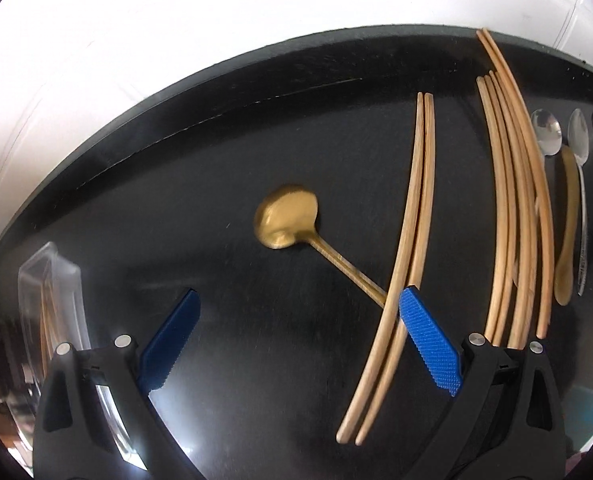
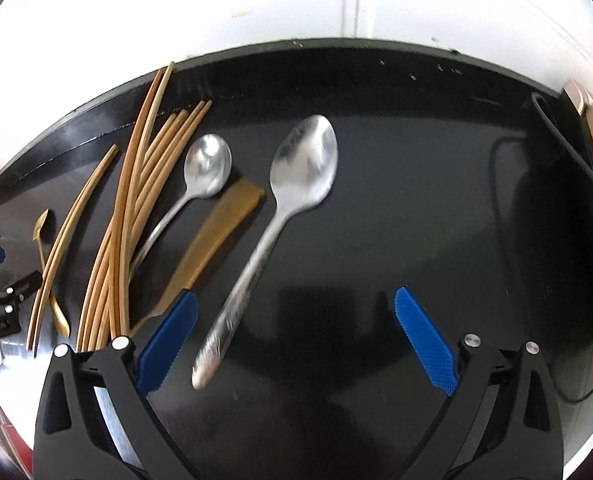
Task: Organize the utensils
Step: 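Move both open tools back over the remaining utensils on the table, then close left tool on a chopstick while right tool grasps a silver spoon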
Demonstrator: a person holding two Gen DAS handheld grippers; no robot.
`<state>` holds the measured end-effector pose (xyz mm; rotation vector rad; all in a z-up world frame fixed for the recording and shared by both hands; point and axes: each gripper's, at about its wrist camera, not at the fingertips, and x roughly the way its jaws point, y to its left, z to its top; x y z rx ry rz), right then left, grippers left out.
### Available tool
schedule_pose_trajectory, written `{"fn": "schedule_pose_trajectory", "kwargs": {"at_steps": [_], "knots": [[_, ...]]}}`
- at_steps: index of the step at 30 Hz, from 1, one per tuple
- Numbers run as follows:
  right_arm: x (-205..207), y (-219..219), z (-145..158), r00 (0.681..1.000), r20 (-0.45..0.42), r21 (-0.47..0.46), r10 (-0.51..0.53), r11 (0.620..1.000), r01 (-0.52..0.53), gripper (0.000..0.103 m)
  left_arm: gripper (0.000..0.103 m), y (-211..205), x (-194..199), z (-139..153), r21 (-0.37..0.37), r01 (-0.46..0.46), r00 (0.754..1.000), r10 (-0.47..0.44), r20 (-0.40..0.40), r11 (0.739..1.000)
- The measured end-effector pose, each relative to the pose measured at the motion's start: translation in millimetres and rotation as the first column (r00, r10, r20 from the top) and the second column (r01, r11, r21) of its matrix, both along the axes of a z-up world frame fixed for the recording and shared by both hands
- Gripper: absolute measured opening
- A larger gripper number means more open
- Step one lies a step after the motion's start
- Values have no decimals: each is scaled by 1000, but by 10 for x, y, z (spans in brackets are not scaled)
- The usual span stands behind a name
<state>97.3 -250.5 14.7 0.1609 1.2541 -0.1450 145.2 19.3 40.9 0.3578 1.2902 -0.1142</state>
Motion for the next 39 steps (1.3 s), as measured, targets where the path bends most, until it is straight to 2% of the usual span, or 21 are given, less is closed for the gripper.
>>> {"fn": "schedule_pose_trajectory", "kwargs": {"at_steps": [3, 8, 9, 11, 15, 18, 20, 23, 29, 31, 32, 33, 34, 35, 39], "knots": [[158, 63, -74, 999, -20, -41, 28, 999, -29, 96, 97, -8, 75, -98, -8, 4, 1000, -4, -26, 1000], [183, 25, -84, 999, 1, 1, 49, 999, -49, 96, 97, 28, 167, -166, -29, -6, 999, 5, -36, 1000], [168, -27, -106, 999, -3, 22, 36, 999, -35, 98, 97, 48, 187, -167, -27, -11, 999, 10, -33, 1000], [127, -110, -117, 1000, -6, -56, 0, 998, 0, 97, 97, 68, 221, -167, -30, -22, 999, 21, -30, 999], [49, -235, -95, 999, 16, -64, -40, 997, 41, 98, 97, 141, 245, -182, -59, -33, 999, 31, -40, 998], [65, -286, -81, 999, 21, -64, -50, 997, 51, 98, 97, 178, 228, -198, -29, -35, 999, 35, -3, 999], [91, -294, -75, 998, 28, -66, -50, 996, 52, 98, 97, 191, 196, -182, -44, -19, 1000, 19, 7, 999], [158, -324, -68, 998, 49, -69, -29, 997, 32, 98, 87, 166, 170, -182, -75, 1, 1000, -2, -14, 997], [379, -329, -66, 995, 85, -71, 55, 996, -49, 98, 85, 83, 124, -181, -103, 9, 1000, -12, -20, 995], [418, -325, -58, 992, 90, -69, 83, 995, -77, 98, 66, 65, 94, -155, -162, 3, 999, -9, -35, 987], [429, -335, -49, 992, 90, -66, 88, 994, -82, 89, 40, 68, 94, -125, -182, -7, 999, 1, -35, 983], [404, -315, 13, 988, 121, -68, 98, 994, -90, 70, 14, 58, 100, -90, -180, -6, 1000, 0, -31, 984], [396, -279, 80, 986, 134, -87, 99, 992, -88, 38, 10, 64, 110, -74, -197, -8, 999, 0, -39, 980], [417, -299, 77, 988, 128, -41, 84, 996, -79, 38, 10, 82, 119, -70, -238, -19, 998, 6, -56, 971], [326, -376, 91, 992, 124, 54, 34, 998, -41, 38, 6, -12, 11, 55, -270, 2, 1000, -10, -29, 963]]}}
